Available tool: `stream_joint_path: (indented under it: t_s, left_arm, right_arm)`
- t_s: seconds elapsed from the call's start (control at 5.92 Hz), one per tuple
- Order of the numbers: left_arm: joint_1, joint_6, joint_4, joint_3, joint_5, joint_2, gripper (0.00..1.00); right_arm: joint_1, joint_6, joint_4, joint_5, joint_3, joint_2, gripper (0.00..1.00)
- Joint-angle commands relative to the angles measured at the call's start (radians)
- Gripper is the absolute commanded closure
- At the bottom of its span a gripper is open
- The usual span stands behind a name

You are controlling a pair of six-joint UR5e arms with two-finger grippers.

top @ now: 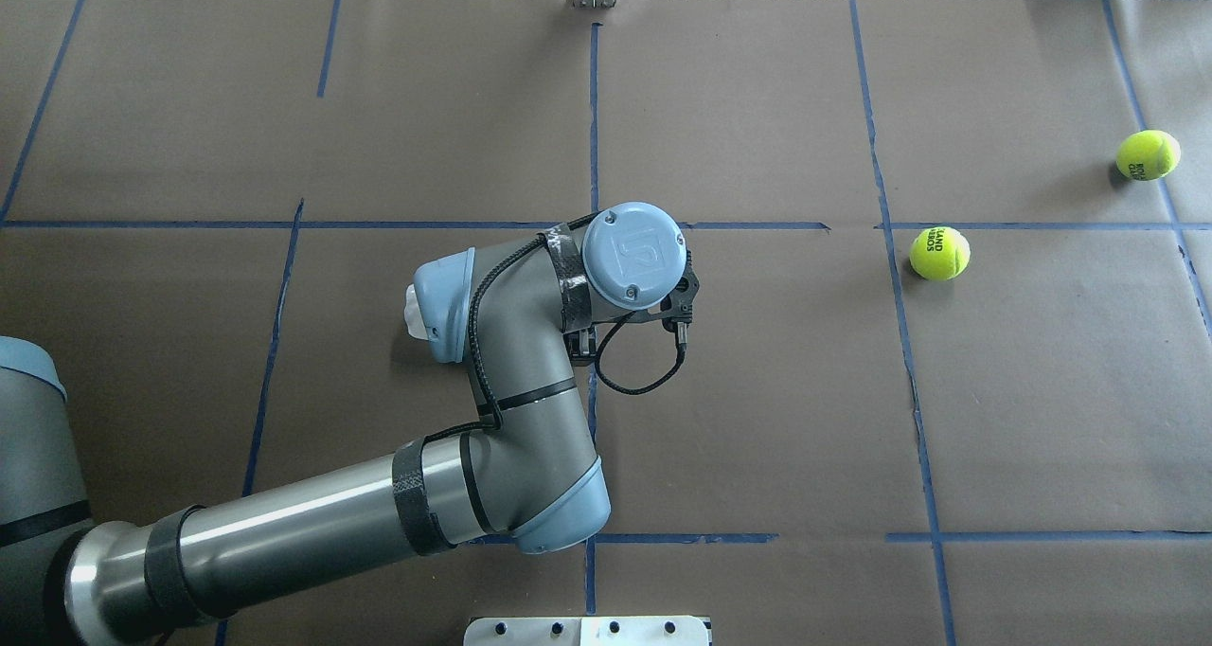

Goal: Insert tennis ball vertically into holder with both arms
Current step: 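Close the left gripper on the holder and lift it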

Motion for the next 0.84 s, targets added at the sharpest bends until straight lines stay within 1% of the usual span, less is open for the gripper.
stream_joint_path:
  t_s: [0.0, 0.17, 0.68]
  left_arm:
    - [0.005, -0.005, -0.016, 0.004, 0.002, 0.020, 0.00]
    - [0.005, -0.005, -0.039, 0.014, 0.002, 0.021, 0.00]
    - [0.006, 0.000, -0.042, 0.019, 0.002, 0.033, 0.00]
  right_arm:
    - [-0.001, 0.000, 0.000, 0.000, -0.001, 0.000, 0.00]
    - [-0.002, 0.000, 0.000, 0.000, -0.001, 0.000, 0.00]
    - [-0.004, -0.002, 0.000, 0.000, -0.004, -0.002, 0.00]
